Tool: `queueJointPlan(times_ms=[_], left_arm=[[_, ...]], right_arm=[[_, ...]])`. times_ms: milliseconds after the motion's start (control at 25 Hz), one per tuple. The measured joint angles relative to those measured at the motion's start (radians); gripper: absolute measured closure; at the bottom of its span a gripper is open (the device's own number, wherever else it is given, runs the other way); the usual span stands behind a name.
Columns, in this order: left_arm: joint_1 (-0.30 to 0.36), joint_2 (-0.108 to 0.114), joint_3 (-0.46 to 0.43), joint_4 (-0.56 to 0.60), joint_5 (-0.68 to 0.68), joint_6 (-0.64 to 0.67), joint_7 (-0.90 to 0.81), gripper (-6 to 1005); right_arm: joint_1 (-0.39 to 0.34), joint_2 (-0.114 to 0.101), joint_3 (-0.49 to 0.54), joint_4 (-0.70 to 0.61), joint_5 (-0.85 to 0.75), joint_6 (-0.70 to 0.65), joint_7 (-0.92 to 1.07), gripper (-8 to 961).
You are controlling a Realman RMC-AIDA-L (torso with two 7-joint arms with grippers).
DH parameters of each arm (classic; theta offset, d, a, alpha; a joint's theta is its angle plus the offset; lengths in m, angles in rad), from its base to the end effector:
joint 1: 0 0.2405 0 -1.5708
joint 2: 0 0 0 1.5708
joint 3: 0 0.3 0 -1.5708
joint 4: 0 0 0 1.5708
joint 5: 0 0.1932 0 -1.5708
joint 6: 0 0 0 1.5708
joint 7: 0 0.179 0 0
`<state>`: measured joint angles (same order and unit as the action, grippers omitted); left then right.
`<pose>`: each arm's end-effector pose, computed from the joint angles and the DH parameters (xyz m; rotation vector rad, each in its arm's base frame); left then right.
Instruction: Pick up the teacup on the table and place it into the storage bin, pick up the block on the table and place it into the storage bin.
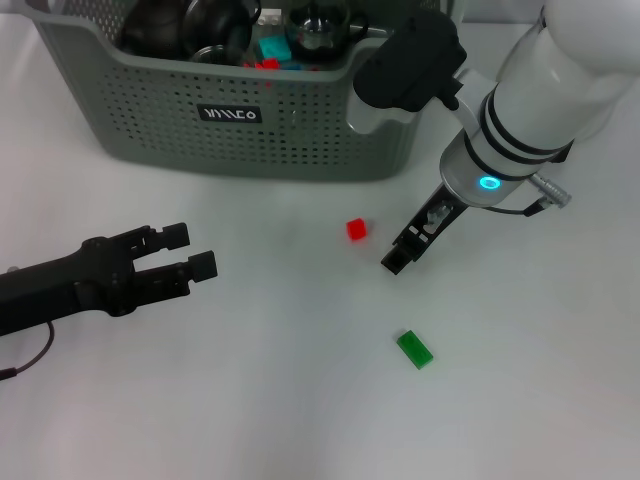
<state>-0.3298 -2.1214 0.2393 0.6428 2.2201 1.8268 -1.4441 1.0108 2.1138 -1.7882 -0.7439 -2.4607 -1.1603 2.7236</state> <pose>-0.3303 0.2559 -0.0351 -2.4744 -1.1146 -0.9621 0.1798 0.4017 -0.1619 -2.6596 0.7385 -0.7087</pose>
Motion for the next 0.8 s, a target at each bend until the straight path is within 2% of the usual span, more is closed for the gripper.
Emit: queueJointPlan(times_ms=[320,560,680,800], left_arm=[[0.0,0.0,0.0,0.0,0.0,0.0,-0.001,202],[0.0,0.0,0.0,0.0,0.0,0.0,-0.001,202],[0.0,0.0,0.0,0.0,0.001,0.0,-0.001,203],[0.001,0.001,0.0,0.0,0.004,0.0,-0.002,203]], right_arm=[[0.0,0.0,0.0,0.002,0.0,-0.004,0.001,274],[0.0,0.0,0.0,0.0,0.0,-0.016,0.001,515],[-0.012,-0.006,0.017,-0.031,0.008,-0.03,-0.002,519],[-0.051,-0.015,0.086,-0.119,0.014,-0.08,-0.026,523]])
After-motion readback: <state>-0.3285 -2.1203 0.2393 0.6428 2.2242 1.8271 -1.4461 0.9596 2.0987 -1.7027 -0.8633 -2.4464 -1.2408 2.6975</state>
